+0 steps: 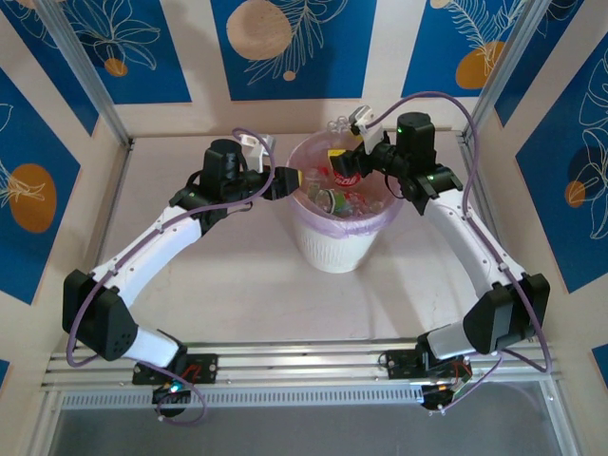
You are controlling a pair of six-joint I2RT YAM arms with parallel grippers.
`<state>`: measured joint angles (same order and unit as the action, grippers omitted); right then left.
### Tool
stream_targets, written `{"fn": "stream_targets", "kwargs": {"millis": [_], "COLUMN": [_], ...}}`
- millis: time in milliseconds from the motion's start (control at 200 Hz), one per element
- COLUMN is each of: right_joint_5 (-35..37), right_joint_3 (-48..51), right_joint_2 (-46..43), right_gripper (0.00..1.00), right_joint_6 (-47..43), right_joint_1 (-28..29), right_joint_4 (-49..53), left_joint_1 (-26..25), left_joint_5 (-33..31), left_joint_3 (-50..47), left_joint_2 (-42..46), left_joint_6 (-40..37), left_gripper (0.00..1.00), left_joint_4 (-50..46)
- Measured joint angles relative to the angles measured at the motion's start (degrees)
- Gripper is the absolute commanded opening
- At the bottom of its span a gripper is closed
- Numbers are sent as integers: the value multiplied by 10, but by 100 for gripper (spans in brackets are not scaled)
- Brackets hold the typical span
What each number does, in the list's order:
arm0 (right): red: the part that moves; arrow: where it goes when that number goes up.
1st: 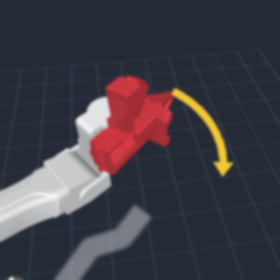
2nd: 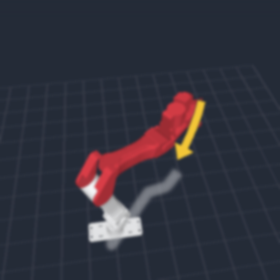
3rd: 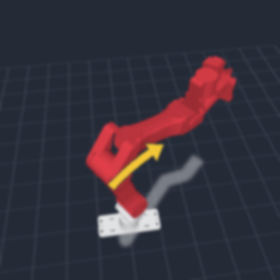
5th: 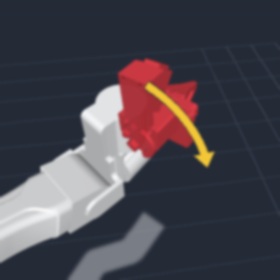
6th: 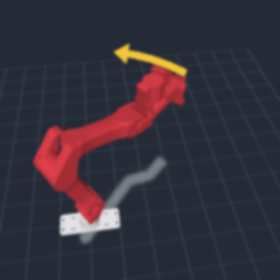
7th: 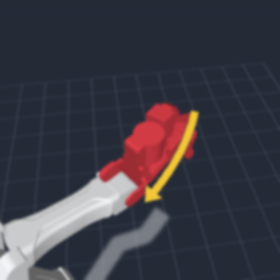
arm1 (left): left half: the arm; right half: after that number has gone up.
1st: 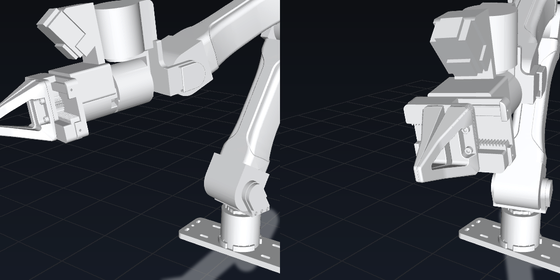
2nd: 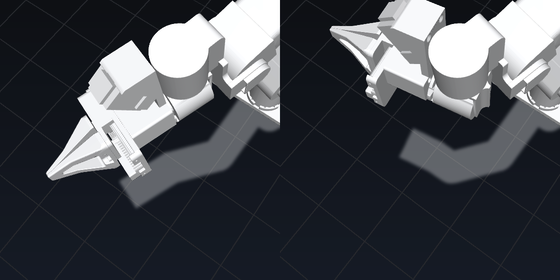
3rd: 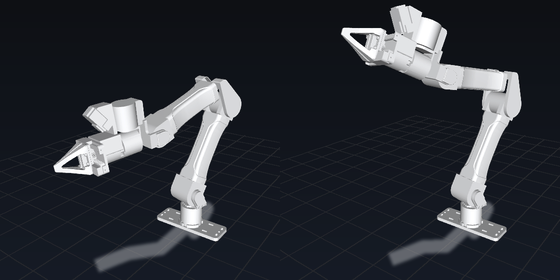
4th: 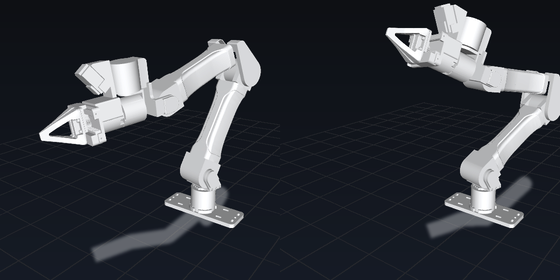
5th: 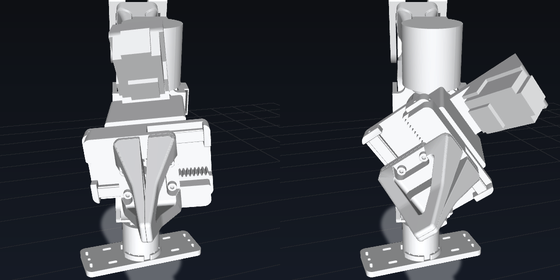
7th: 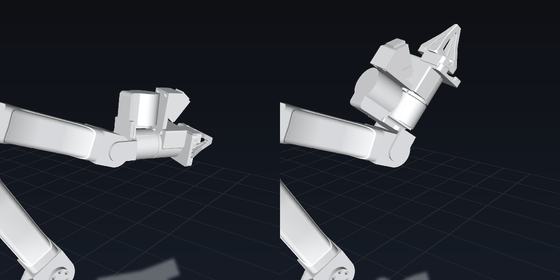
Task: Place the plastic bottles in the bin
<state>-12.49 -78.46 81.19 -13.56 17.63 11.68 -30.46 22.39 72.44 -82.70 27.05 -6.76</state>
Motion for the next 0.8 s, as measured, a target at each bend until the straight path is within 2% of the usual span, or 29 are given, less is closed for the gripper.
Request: {"fn": "stream_targets", "kwargs": {"millis": [45, 190, 385, 490, 730, 800], "right_joint_5": [-4, -17, -49, -59, -54, -41], "right_joint_3": [0, -40, -152, -213, -324, -329], "right_joint_2": [-3, -4, 5, 34, 148, 170], "right_gripper": [95, 94, 72, 61, 60, 52], "right_joint_6": [1, 12, 74, 113, 191, 193], "right_joint_1": [0, -5, -30, -24, 28, 43], "right_joint_4": [14, 85, 129, 147, 197, 212], "left_joint_1": [0, 0, 0, 0, 0, 0], "left_joint_5": [0, 0, 0, 0, 0, 0], "left_joint_3": [1, 4, 4, 4, 5, 5], "left_joint_2": [0, -3, -3, -3, -4, -4], "left_joint_6": [0, 0, 0, 0, 0, 0], "left_gripper": [56, 56, 56, 56, 56, 56], "left_joint_4": [-2, -3, -3, -3, -3, -3]}}
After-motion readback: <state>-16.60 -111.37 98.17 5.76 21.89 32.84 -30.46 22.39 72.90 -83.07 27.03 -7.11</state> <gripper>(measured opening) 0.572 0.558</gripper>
